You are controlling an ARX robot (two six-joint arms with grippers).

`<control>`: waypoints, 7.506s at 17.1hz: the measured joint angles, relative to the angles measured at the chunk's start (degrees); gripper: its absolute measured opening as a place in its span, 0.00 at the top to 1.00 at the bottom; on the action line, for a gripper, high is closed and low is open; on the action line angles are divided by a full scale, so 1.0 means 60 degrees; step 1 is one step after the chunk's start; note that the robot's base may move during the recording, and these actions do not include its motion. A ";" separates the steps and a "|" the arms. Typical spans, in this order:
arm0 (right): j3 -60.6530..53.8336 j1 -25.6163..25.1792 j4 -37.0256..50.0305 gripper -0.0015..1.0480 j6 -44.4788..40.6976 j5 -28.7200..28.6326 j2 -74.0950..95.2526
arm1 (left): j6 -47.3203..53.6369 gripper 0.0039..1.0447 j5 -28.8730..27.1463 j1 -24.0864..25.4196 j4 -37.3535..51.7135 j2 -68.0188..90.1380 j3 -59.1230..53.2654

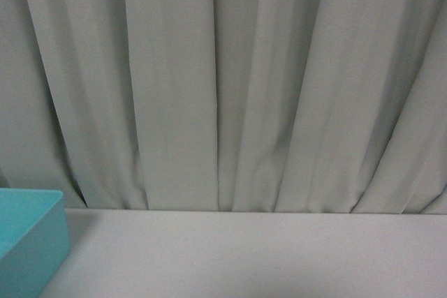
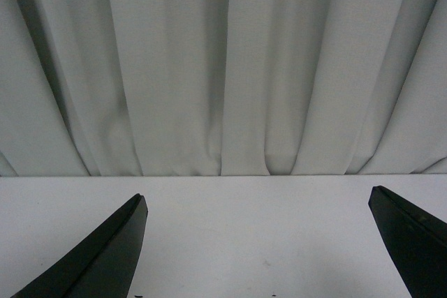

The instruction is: Wind up and store yellow beetle toy

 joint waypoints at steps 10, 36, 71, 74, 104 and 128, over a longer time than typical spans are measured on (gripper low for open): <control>0.0000 0.0000 0.0000 0.06 0.0000 0.0004 0.0000 | -0.0007 0.99 0.0000 -0.0011 -0.2524 -0.2444 0.0004; 0.0000 0.0000 -0.0036 0.06 0.0000 0.0004 -0.0011 | -0.0022 0.06 0.0000 -0.0022 -0.2546 -0.2448 0.0004; 0.0000 0.0000 0.0004 0.06 0.0000 0.0004 -0.0007 | -0.0022 0.06 0.0000 -0.0007 -0.2521 -0.2452 0.0004; 0.0000 0.0000 0.0004 0.06 0.0000 0.0004 -0.0007 | -0.0022 0.06 0.0000 -0.0007 -0.2521 -0.2452 0.0004; 0.0000 0.0000 0.0000 0.06 0.0018 -0.0004 -0.0007 | -0.0018 0.06 0.0004 -0.0007 -0.2528 -0.2452 0.0004; 0.0000 0.0000 -0.0004 0.06 0.0036 0.0004 0.0000 | -0.0025 0.06 0.0000 -0.0007 -0.2528 -0.2452 0.0004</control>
